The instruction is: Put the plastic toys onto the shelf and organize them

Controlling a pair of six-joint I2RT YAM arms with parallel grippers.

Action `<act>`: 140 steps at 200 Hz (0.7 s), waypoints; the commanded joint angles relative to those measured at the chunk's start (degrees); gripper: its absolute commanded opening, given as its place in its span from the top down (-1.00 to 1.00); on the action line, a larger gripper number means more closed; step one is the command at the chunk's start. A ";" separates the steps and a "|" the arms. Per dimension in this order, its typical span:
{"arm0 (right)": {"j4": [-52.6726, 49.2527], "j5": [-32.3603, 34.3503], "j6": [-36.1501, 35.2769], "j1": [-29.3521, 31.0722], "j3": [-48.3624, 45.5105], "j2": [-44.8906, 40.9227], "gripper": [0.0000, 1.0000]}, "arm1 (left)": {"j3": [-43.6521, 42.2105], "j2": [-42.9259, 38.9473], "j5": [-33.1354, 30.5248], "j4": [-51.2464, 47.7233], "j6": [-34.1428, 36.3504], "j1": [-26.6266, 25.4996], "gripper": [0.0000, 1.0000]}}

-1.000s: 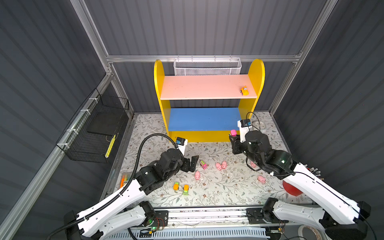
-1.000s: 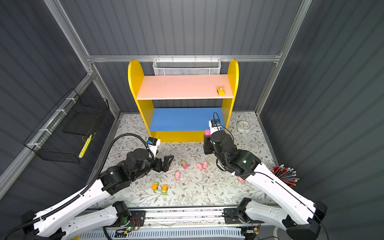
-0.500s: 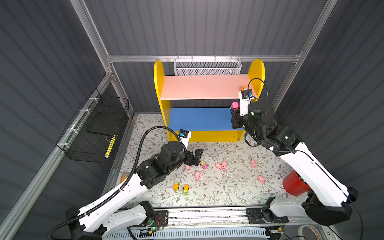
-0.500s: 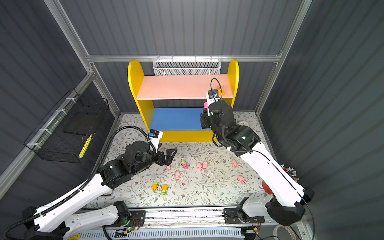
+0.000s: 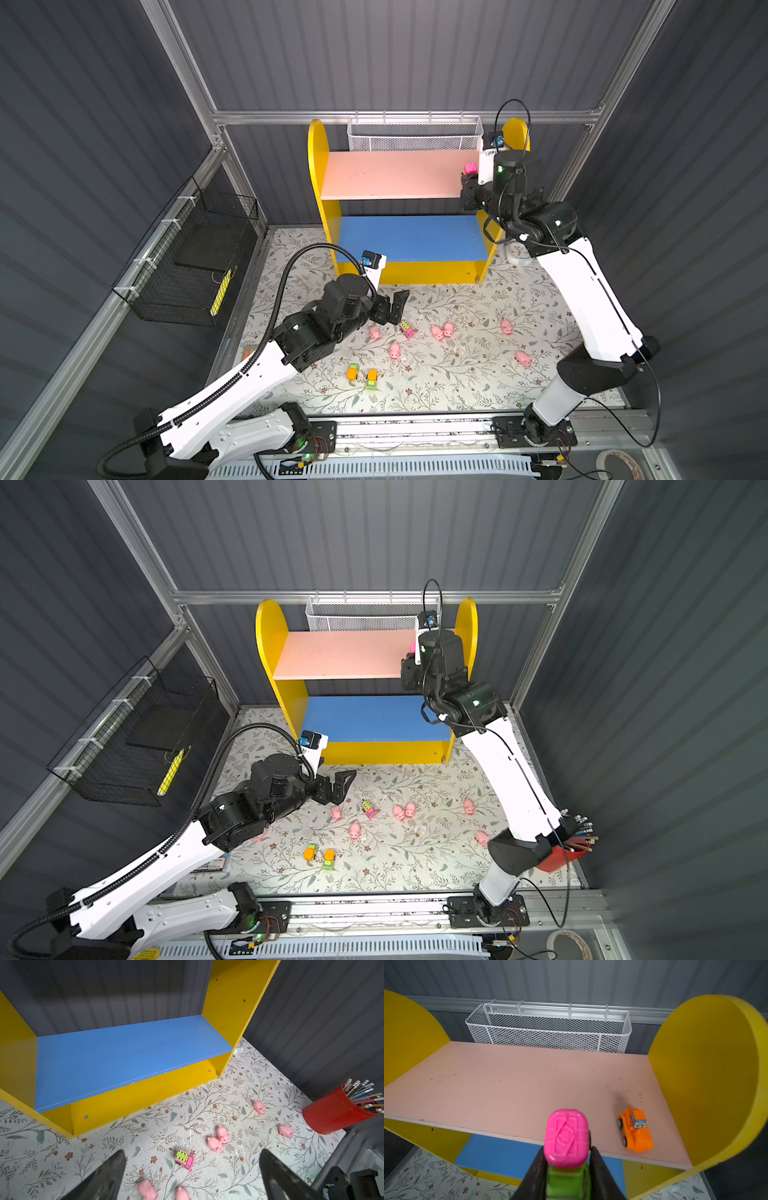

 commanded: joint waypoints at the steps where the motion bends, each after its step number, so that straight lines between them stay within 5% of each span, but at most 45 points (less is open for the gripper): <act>1: -4.36 -2.87 -0.44 -0.66 4.66 3.65 0.39 | 1.29 0.05 -1.15 0.01 1.73 -0.37 -0.99; 140: -4.07 -8.39 1.65 -4.69 8.17 10.72 0.36 | 0.87 0.85 -3.43 0.33 4.41 -0.35 -0.99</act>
